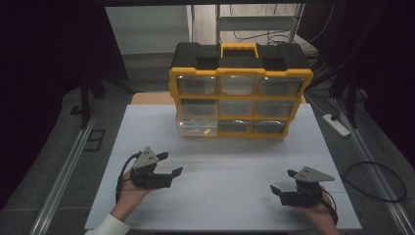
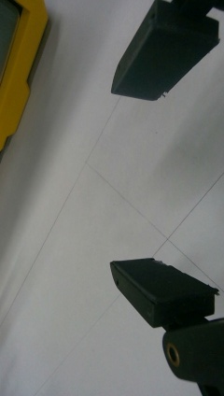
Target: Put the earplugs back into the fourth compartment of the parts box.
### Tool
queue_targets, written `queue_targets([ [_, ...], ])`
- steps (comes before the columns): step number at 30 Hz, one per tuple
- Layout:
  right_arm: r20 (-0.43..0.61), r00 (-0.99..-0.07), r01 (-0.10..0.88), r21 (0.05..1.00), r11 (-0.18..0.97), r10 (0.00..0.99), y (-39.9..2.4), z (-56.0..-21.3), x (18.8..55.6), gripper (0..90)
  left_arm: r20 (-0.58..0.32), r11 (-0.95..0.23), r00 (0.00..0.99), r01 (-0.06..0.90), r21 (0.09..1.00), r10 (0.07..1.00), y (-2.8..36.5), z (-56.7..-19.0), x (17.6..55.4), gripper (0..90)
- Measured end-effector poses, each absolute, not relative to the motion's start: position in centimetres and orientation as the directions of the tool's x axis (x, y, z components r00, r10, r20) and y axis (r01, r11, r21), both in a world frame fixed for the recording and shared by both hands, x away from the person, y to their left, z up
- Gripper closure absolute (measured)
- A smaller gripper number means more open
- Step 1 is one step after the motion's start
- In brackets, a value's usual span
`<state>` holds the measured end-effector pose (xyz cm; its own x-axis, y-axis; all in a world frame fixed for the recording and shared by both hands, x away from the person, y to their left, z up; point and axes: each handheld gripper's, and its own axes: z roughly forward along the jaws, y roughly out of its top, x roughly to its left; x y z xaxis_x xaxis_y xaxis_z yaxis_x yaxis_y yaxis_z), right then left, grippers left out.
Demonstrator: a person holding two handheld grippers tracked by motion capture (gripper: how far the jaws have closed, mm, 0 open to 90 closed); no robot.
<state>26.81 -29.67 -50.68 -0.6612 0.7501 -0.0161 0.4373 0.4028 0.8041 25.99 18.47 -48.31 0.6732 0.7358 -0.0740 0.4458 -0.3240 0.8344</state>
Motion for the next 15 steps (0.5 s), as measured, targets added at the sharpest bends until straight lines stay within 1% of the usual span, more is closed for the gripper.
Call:
queue_targets([
  [10,-0.018,-0.655,0.424,0.818,0.388,0.755,-29.9,-50.5,26.7,13.9,-0.106,-0.303,0.649,0.486,0.82,0.753,19.5,-50.3,24.8,22.8],
  [15,-0.022,-0.66,0.415,0.823,0.389,0.751,-29.9,-50.4,26.7,13.9,-0.096,-0.31,0.654,0.476,0.823,0.751,19.3,-50.3,24.8,22.8],
])
